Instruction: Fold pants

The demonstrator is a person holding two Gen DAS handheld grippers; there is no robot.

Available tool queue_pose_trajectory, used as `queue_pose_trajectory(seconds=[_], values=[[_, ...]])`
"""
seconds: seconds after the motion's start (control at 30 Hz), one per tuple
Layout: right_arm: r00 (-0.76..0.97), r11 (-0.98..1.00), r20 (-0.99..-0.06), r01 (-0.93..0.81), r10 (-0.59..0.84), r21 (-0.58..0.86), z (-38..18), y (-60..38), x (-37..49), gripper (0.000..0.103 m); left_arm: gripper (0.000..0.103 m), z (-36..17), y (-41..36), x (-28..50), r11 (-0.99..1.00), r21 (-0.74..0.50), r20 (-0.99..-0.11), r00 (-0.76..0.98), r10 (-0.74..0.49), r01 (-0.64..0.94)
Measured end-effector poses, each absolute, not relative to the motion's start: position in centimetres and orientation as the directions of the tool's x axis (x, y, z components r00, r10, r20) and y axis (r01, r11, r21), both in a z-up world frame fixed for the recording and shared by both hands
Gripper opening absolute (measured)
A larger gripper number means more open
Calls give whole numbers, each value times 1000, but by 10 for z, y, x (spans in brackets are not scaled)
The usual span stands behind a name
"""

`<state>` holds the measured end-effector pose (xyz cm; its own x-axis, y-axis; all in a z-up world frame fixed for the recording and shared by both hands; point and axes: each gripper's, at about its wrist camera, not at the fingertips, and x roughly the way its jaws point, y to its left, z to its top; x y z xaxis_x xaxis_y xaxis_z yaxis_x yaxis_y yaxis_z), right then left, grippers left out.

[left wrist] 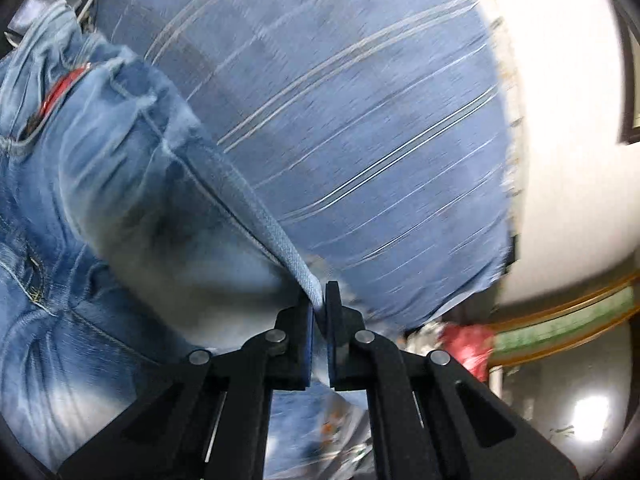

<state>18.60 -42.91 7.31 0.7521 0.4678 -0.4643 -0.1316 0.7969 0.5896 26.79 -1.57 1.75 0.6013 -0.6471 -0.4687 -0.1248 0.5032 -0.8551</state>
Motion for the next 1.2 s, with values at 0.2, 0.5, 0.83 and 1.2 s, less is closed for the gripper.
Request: queue_pose_trajectory(seconds=[0.2, 0.5, 0.83, 1.2], values=[[722, 873, -576, -81, 383, 480, 39, -425, 148, 2, 6, 5, -33, 199, 593, -795, -532, 610, -586, -124], [562, 806, -708, 116, 429, 580, -39, -445, 132, 26, 6, -73, -54, 128, 707, -680, -699, 465, -543, -196], [564, 769, -735, 251, 377, 587, -54, -460, 138, 63, 6, -75, -63, 116, 728, -659, -716, 453, -531, -190], [571, 941, -810, 184, 133, 284, -35, -427, 191, 5, 4, -60, -64, 102, 705, -703, -643, 506, -575, -93]])
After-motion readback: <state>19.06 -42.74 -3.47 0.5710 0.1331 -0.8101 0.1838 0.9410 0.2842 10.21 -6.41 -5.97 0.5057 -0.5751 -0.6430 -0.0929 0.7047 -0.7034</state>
